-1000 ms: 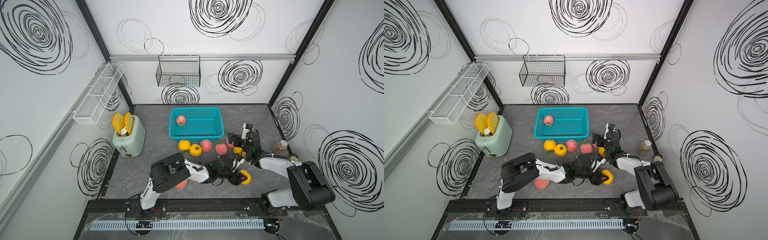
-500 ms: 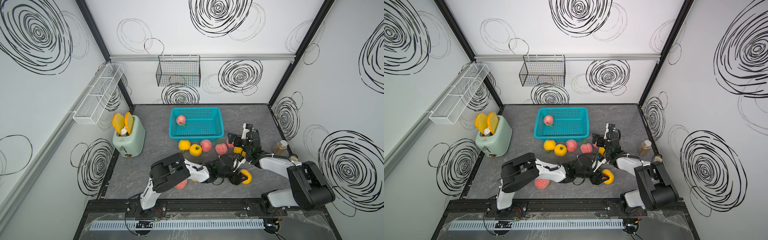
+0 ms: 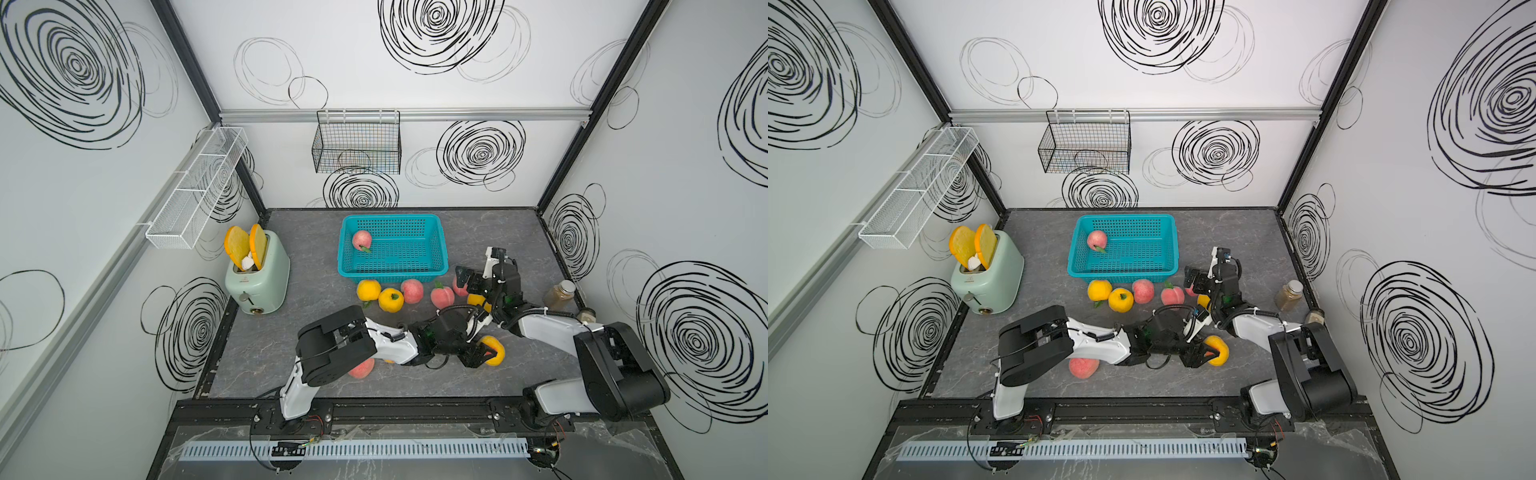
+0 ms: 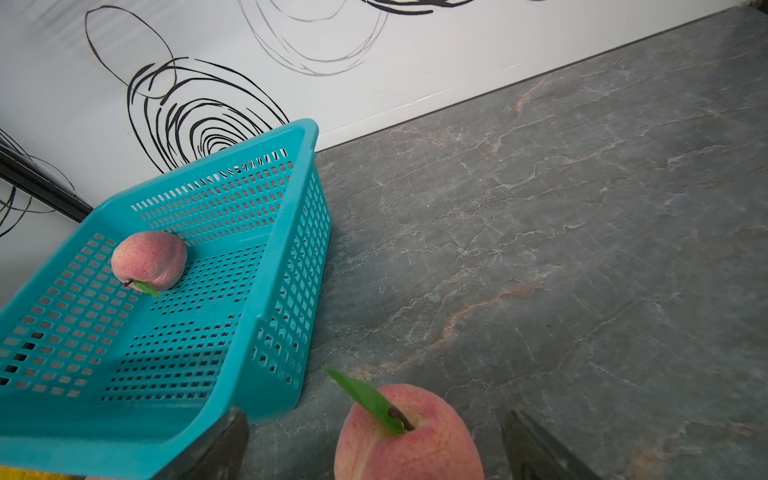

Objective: Put the peaches into the basket
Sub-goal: Pick up the peach from the center of the board.

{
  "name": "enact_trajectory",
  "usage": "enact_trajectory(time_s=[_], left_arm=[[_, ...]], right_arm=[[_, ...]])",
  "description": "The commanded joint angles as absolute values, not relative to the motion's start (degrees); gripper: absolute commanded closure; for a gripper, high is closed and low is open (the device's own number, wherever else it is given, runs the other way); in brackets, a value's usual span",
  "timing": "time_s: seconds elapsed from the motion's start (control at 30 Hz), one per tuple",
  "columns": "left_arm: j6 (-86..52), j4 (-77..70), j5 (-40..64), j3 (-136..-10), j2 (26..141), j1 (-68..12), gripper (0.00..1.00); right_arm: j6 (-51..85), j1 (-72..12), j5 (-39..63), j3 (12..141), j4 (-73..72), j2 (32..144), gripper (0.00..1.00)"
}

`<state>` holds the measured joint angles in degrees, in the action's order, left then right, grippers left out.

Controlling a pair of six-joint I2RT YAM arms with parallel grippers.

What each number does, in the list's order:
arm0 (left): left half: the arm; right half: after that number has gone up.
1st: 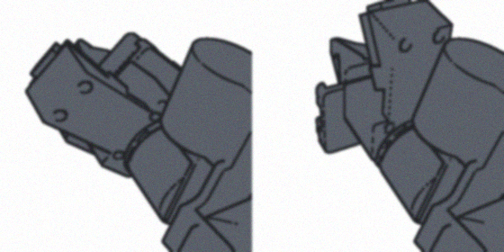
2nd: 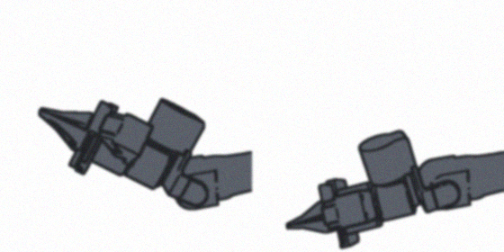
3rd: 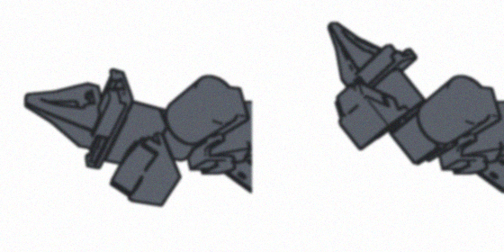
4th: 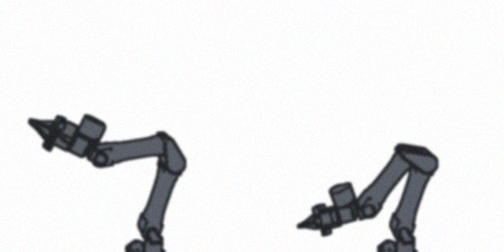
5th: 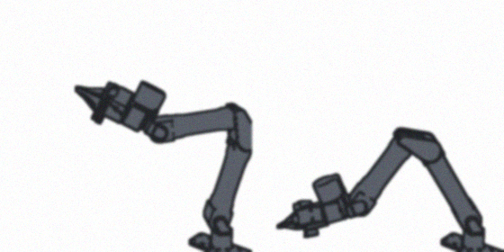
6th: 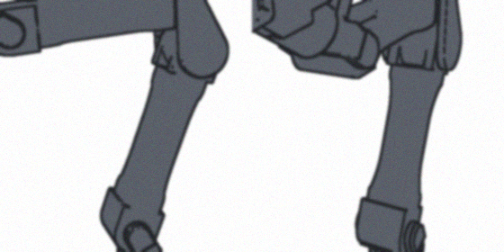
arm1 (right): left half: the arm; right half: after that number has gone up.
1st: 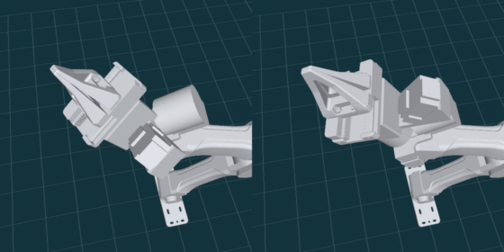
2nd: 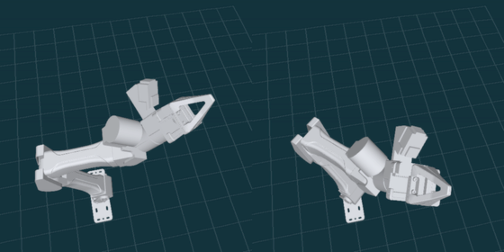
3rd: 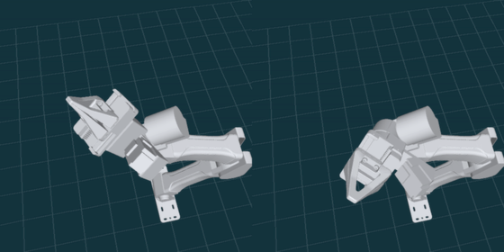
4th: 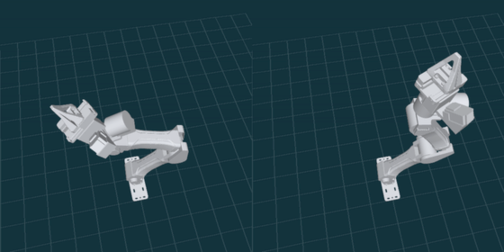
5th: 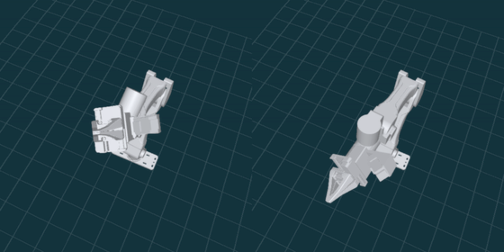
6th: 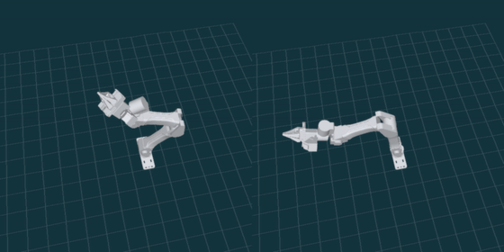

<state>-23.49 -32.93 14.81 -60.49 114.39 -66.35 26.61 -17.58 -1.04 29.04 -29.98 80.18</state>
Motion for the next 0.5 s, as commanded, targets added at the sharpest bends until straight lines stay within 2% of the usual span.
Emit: enact_trajectory(time_s=[0.0,0.47], left_arm=[[-22.94,-34.63,13.15,-59.04,109.93,-66.09,0.54],[-19.76,-29.24,6.52,-56.60,98.83,-66.71,0.54]], right_arm=[[27.51,-17.22,-1.23,28.50,-30.21,79.75,0.01],[27.60,-17.11,-0.90,28.43,-30.23,79.59,0.01]])
